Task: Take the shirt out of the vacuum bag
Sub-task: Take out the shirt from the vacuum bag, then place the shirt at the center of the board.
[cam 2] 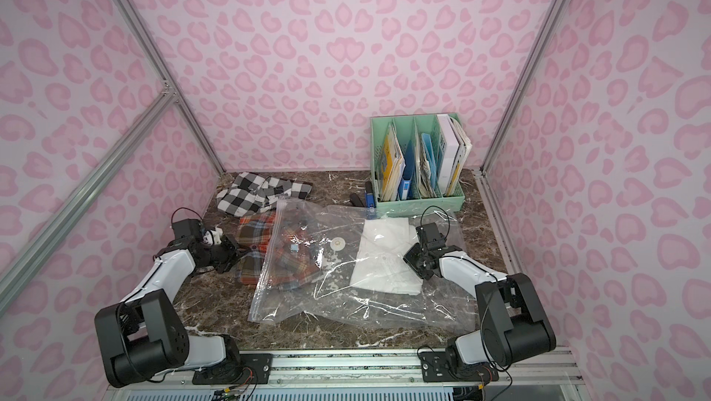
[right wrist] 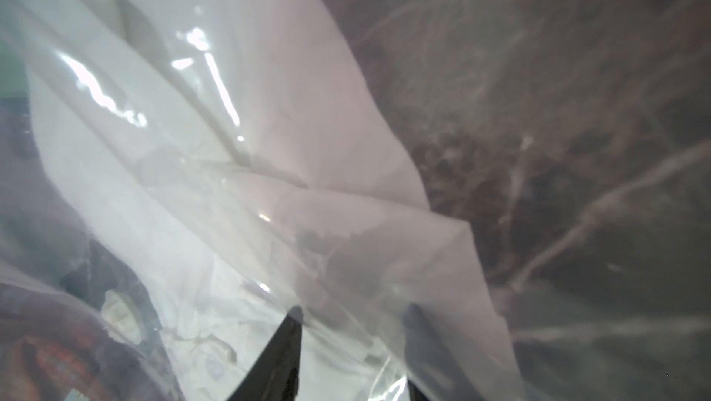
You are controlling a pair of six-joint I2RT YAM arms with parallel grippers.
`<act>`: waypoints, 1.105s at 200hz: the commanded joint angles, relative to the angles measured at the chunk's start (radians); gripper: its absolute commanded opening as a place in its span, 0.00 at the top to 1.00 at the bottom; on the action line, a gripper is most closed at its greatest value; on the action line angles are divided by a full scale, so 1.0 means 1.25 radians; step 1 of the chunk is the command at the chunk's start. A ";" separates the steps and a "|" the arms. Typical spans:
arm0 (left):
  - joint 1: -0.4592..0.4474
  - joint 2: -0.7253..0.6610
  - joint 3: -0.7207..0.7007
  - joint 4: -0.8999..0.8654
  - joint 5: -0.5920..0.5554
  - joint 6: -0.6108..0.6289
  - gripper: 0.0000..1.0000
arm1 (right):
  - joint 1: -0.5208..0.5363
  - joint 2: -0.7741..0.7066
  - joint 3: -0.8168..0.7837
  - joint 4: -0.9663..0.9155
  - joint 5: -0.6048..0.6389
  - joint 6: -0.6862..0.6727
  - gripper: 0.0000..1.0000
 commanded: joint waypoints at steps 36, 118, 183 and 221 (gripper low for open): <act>0.130 -0.028 -0.080 0.072 -0.089 -0.106 0.95 | -0.069 0.016 0.020 -0.109 0.036 -0.070 0.54; 0.185 -0.057 -0.126 0.005 -0.161 -0.121 0.96 | -0.179 0.019 0.035 -0.107 0.008 -0.143 0.54; 0.054 -0.105 -0.056 -0.060 -0.155 -0.113 0.36 | -0.230 -0.009 0.034 -0.131 -0.002 -0.188 0.53; 0.049 -0.128 0.062 -0.106 -0.248 -0.027 0.02 | -0.226 -0.004 0.064 -0.154 -0.026 -0.218 0.51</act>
